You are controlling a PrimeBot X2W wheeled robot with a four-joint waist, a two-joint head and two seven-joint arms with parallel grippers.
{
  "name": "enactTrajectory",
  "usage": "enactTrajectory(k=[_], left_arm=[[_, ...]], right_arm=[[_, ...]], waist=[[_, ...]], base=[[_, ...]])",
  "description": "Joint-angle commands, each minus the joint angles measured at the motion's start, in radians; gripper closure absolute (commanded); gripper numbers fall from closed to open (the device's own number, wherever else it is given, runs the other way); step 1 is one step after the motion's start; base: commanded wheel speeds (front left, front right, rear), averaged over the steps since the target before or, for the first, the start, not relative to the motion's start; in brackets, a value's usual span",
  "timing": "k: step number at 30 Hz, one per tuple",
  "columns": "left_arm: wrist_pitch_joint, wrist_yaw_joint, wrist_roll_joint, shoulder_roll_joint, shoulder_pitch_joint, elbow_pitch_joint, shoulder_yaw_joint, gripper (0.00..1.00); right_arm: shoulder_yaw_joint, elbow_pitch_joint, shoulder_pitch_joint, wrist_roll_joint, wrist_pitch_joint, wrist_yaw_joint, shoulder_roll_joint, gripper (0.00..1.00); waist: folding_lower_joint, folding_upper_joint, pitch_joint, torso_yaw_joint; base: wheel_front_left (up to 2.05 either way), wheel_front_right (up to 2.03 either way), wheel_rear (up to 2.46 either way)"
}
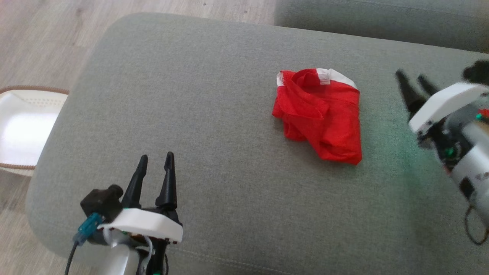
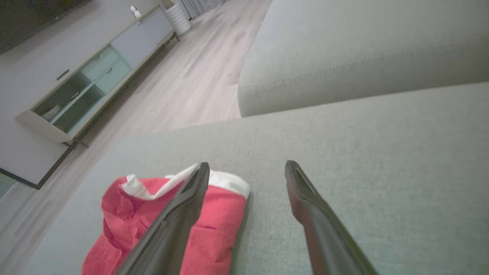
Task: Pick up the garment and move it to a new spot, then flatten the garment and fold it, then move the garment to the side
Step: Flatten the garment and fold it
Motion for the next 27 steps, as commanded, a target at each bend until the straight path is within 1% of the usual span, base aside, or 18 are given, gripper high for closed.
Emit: enactTrajectory(k=[1,2,3,4,11,13,15,20,24,27], left_arm=[[-0.008,-0.007,0.001,0.002,-0.028,-0.036,0.030,0.00],[-0.008,-0.008,0.000,0.002,-0.030,-0.035,0.025,0.00],[-0.008,-0.009,0.000,0.002,-0.032,-0.034,0.022,0.00],[-0.008,-0.010,0.000,0.002,-0.033,-0.033,0.019,0.00],[-0.008,-0.005,-0.004,0.002,-0.047,-0.028,0.011,0.00],[-0.008,-0.003,-0.008,0.002,-0.050,-0.025,0.009,0.00],[-0.008,0.000,-0.012,0.002,-0.051,-0.023,0.009,0.00],[-0.008,0.002,-0.020,0.002,-0.048,-0.016,0.011,0.00],[-0.008,0.004,-0.023,0.002,-0.049,-0.013,0.010,0.00],[-0.008,0.005,-0.022,0.002,-0.049,-0.012,0.009,0.00]], right_arm=[[0.003,-0.008,-0.010,-0.006,0.007,0.008,0.010,0.00],[0.007,0.001,-0.005,-0.003,0.020,0.008,0.020,0.25],[0.014,0.011,-0.002,-0.005,0.032,0.008,0.029,0.69],[0.024,0.024,0.000,-0.010,0.049,0.008,0.038,1.00],[0.063,0.097,-0.020,-0.019,0.137,0.008,0.133,1.00],[0.074,0.102,-0.020,-0.019,0.159,0.008,0.164,1.00],[0.084,0.093,-0.020,-0.025,0.156,0.008,0.187,1.00],[0.110,0.032,-0.004,-0.034,0.138,0.008,0.250,1.00],[0.134,-0.050,0.012,-0.038,0.109,0.008,0.306,1.00],[0.159,-0.125,0.020,-0.051,0.078,0.008,0.323,1.00]], waist=[[0.0000,0.0000,0.002,0.005],[0.0000,0.0000,0.004,0.008],[0.0000,0.0000,0.006,0.012],[0.0000,0.0000,0.008,0.017],[0.0000,0.0000,0.039,0.056],[0.0000,0.0000,0.044,0.069],[0.0000,0.0000,0.048,0.080],[0.0000,0.0000,0.055,0.091],[0.0000,0.0000,0.053,0.085],[0.0000,0.0000,0.043,0.071]], base=[[0.00,0.00,0.00],[0.00,0.00,0.00],[0.00,0.00,0.00],[0.00,0.00,0.00],[0.00,0.00,0.00],[0.00,0.00,0.00],[0.00,0.00,0.00],[0.00,0.00,0.00],[0.00,0.00,0.00],[0.00,0.00,0.00]])
